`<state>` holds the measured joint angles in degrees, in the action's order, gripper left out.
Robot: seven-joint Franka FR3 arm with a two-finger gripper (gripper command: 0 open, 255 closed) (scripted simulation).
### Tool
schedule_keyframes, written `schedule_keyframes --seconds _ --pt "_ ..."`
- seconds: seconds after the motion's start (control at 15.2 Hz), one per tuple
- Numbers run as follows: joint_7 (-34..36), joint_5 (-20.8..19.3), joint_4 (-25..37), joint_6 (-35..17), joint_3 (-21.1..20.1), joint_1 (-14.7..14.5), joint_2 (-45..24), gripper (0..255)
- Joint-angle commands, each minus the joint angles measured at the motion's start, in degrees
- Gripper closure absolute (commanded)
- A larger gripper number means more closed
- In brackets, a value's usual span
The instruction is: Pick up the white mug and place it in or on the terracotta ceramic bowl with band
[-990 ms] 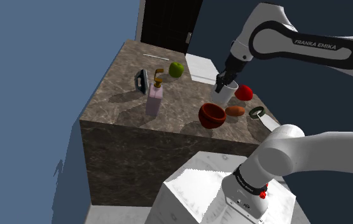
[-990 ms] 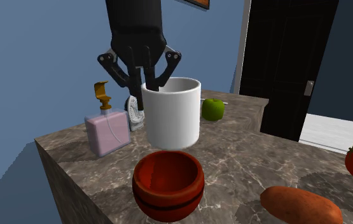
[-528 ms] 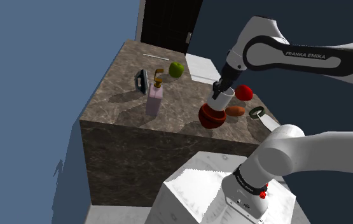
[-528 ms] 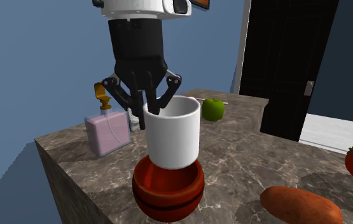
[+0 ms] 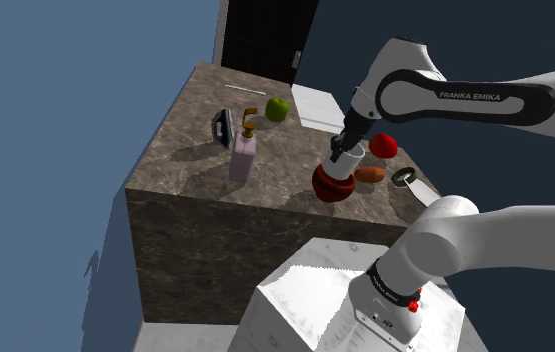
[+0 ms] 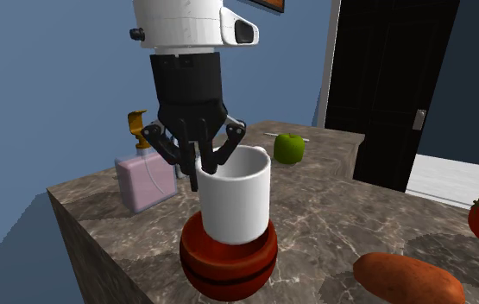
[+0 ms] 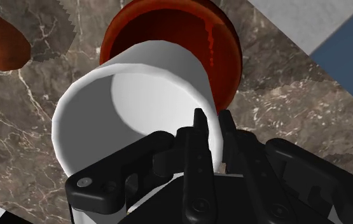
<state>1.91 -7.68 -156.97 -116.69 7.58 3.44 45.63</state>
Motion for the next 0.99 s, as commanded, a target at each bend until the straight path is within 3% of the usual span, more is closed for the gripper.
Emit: schedule_keyframes --seconds 0.0,0.13,0.2,0.53,0.79,0.92 --pt "0.0 0.0 -0.1 -0.1 0.0 0.0 0.0 255" --pt "0.0 0.0 -0.1 -0.1 0.0 0.0 0.0 255" --pt "0.0 0.0 -0.1 -0.1 0.0 0.0 0.0 0" --pt "0.0 0.0 -0.1 -0.1 0.0 0.0 0.0 0" --pt "-0.1 0.8 6.1 8.1 -0.8 -0.3 2.0 0" --pt "-0.1 0.8 6.1 8.1 -0.8 -0.3 2.1 0"
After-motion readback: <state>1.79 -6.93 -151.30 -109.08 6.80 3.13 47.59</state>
